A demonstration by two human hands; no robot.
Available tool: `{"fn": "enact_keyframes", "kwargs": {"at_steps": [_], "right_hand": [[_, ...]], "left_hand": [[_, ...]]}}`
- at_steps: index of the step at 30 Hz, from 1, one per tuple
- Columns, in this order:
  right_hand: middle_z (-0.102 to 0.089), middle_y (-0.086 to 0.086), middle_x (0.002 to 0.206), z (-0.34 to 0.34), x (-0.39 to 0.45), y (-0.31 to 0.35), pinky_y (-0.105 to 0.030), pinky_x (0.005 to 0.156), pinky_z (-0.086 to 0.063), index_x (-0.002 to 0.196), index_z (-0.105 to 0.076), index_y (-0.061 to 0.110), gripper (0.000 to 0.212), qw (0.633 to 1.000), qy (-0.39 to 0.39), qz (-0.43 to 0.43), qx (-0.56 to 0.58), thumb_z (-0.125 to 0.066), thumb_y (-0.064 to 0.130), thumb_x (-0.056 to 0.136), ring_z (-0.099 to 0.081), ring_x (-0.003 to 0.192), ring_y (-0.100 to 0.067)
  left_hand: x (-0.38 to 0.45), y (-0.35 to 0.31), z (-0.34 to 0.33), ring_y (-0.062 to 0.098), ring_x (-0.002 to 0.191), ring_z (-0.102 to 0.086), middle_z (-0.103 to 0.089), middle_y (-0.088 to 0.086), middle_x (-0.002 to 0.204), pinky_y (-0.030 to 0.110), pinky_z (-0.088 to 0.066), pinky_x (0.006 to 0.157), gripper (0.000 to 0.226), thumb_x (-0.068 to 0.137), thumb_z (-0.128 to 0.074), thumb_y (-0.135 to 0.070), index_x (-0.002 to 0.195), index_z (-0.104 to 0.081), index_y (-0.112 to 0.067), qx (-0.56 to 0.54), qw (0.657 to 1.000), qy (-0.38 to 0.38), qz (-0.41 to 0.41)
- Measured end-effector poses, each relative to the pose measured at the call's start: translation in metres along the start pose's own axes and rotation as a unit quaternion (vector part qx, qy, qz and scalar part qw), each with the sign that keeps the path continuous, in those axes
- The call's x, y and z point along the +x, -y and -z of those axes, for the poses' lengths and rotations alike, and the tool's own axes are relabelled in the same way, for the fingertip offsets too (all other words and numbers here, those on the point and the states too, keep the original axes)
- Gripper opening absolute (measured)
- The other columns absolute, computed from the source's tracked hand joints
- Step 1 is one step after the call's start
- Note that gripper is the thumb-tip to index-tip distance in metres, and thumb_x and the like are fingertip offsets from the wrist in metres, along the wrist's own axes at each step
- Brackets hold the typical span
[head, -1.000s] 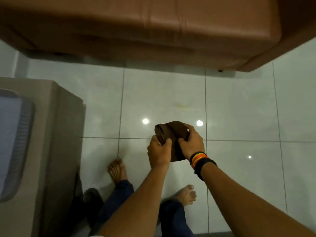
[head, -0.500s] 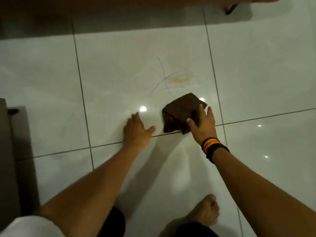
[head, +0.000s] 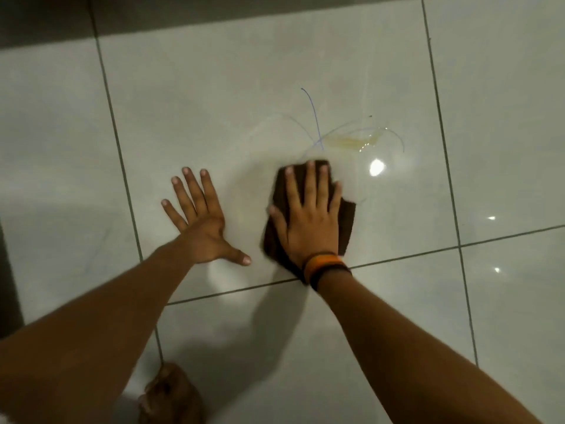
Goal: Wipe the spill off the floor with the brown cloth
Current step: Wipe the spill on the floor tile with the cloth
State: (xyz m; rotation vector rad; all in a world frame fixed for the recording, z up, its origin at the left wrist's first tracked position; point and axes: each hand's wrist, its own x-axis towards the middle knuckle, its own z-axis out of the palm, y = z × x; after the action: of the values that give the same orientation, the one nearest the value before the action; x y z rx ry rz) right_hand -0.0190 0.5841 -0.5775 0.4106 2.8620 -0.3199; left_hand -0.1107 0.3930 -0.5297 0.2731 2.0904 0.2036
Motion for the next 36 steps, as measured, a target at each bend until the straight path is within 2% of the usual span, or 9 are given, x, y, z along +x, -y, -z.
{"fn": "enact_keyframes", "kwargs": {"at_steps": [3, 11, 14, 18, 23, 26, 28, 32, 36], "right_hand": [[-0.011, -0.013, 0.175, 0.004, -0.055, -0.041, -0.068, 0.124, -0.017, 0.165, -0.017, 0.032, 0.073, 0.993, 0.068, 0.092, -0.033, -0.036, 0.060, 0.101, -0.010, 0.162, -0.037], [-0.001, -0.020, 0.175, 0.047, 0.090, -0.097, -0.072, 0.123, -0.006, 0.167, -0.007, 0.021, 0.077, 0.956, -0.019, -0.289, 0.037, -0.021, 0.060, 0.101, 0.002, 0.161, -0.042], [-0.008, -0.018, 0.175, 0.035, 0.114, -0.033, -0.068, 0.126, -0.006, 0.167, -0.012, 0.023, 0.074, 0.987, -0.018, -0.159, 0.011, -0.024, 0.058, 0.102, -0.003, 0.162, -0.040], [-0.007, -0.010, 0.176, 0.026, 0.018, -0.025, -0.068, 0.126, -0.007, 0.166, -0.013, 0.033, 0.070, 0.997, 0.061, 0.045, -0.030, -0.029, 0.060, 0.103, -0.003, 0.163, -0.033], [0.001, -0.013, 0.176, 0.052, 0.027, -0.110, -0.072, 0.124, -0.001, 0.167, -0.008, 0.029, 0.077, 0.968, 0.059, -0.243, 0.004, -0.016, 0.064, 0.099, 0.005, 0.163, -0.033], [0.002, -0.015, 0.176, 0.061, 0.117, -0.086, -0.072, 0.123, -0.002, 0.167, -0.006, 0.026, 0.075, 0.952, -0.016, -0.304, 0.041, -0.021, 0.060, 0.102, 0.006, 0.162, -0.037], [-0.004, -0.013, 0.176, 0.052, 0.159, -0.043, -0.071, 0.125, -0.002, 0.167, -0.010, 0.027, 0.073, 0.971, -0.035, -0.233, 0.036, -0.026, 0.057, 0.102, 0.001, 0.163, -0.036], [-0.014, -0.010, 0.175, 0.031, 0.102, 0.011, -0.069, 0.126, -0.008, 0.165, -0.018, 0.031, 0.068, 0.996, 0.010, 0.076, -0.042, -0.028, 0.058, 0.104, -0.010, 0.162, -0.036], [-0.009, -0.005, 0.177, 0.039, 0.039, -0.051, -0.069, 0.125, -0.010, 0.165, -0.014, 0.037, 0.067, 0.995, 0.063, 0.044, -0.059, -0.027, 0.060, 0.103, -0.007, 0.163, -0.031]], "left_hand": [[-0.008, -0.010, 0.008, 0.045, 0.137, 0.055, 0.062, 0.020, 0.146, 0.072, 0.029, 0.110, 0.190, 0.034, -0.091, -0.074, 0.143, 0.052, -0.013, -0.003, 1.000, 0.019, 0.025], [-0.003, -0.001, 0.004, 0.034, 0.128, 0.066, 0.069, 0.012, 0.140, 0.053, 0.047, 0.093, 0.191, 0.029, -0.088, -0.078, 0.141, 0.055, -0.018, -0.019, 0.999, 0.033, 0.023], [-0.002, 0.000, 0.004, 0.034, 0.129, 0.065, 0.069, 0.012, 0.140, 0.054, 0.047, 0.095, 0.190, 0.031, -0.089, -0.076, 0.141, 0.055, -0.019, -0.016, 0.999, 0.029, 0.029], [-0.005, -0.003, 0.008, 0.036, 0.130, 0.064, 0.069, 0.013, 0.140, 0.064, 0.038, 0.105, 0.190, 0.032, -0.089, -0.075, 0.140, 0.056, -0.019, -0.017, 0.998, 0.033, 0.040], [0.001, -0.004, 0.006, 0.038, 0.132, 0.063, 0.067, 0.017, 0.141, 0.068, 0.033, 0.108, 0.193, 0.027, -0.088, -0.077, 0.137, 0.058, -0.017, -0.012, 0.998, 0.033, 0.054], [0.003, -0.001, 0.002, 0.037, 0.132, 0.062, 0.066, 0.016, 0.143, 0.061, 0.042, 0.102, 0.194, 0.024, -0.087, -0.078, 0.138, 0.058, -0.018, -0.016, 0.999, 0.025, 0.045], [0.005, 0.002, 0.000, 0.036, 0.134, 0.061, 0.065, 0.014, 0.145, 0.055, 0.047, 0.099, 0.195, 0.021, -0.087, -0.078, 0.140, 0.056, -0.020, -0.022, 0.998, 0.027, 0.046], [0.003, 0.004, 0.002, 0.034, 0.134, 0.062, 0.065, 0.012, 0.145, 0.053, 0.048, 0.098, 0.192, 0.026, -0.088, -0.077, 0.142, 0.055, -0.021, -0.027, 0.999, 0.024, 0.028], [0.003, 0.002, 0.005, 0.037, 0.132, 0.062, 0.066, 0.016, 0.144, 0.058, 0.045, 0.101, 0.192, 0.027, -0.088, -0.077, 0.140, 0.056, -0.018, -0.025, 0.998, 0.030, 0.040]]}}
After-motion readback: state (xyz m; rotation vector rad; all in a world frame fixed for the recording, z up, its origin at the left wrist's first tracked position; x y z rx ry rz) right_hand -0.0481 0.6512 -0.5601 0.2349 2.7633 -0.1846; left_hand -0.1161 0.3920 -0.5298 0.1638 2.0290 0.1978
